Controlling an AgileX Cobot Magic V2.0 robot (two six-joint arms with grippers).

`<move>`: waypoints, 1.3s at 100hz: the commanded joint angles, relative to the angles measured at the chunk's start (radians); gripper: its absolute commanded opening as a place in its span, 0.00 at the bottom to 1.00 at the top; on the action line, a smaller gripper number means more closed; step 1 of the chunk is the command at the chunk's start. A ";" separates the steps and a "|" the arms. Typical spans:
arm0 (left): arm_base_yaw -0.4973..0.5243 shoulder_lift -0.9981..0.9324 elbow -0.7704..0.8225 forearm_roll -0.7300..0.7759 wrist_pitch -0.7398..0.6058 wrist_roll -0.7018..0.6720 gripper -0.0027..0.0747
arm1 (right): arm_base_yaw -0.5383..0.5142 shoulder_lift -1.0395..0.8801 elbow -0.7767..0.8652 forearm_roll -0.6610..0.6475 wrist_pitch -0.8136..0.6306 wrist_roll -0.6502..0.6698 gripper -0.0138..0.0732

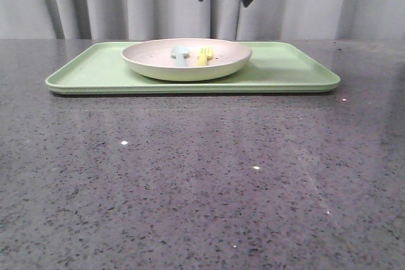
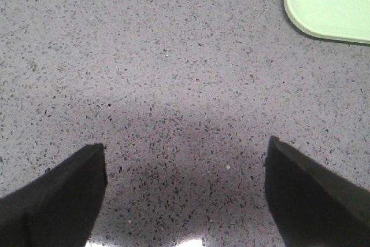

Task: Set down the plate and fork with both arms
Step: 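Lower the right gripper over the yellow fork on the plate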

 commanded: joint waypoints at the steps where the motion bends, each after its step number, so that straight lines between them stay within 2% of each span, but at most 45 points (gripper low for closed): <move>1: 0.001 -0.006 -0.023 -0.010 -0.053 -0.011 0.74 | 0.018 0.006 -0.086 -0.038 -0.022 0.039 0.67; 21: 0.001 -0.006 -0.023 -0.011 -0.046 -0.011 0.74 | 0.041 0.101 -0.185 -0.070 0.027 0.053 0.65; 48: -0.001 -0.006 -0.023 -0.012 -0.024 -0.011 0.74 | 0.041 0.146 -0.190 -0.146 0.034 0.107 0.65; 130: -0.001 -0.006 -0.023 -0.012 -0.024 -0.011 0.74 | 0.041 0.213 -0.189 -0.143 0.028 0.108 0.65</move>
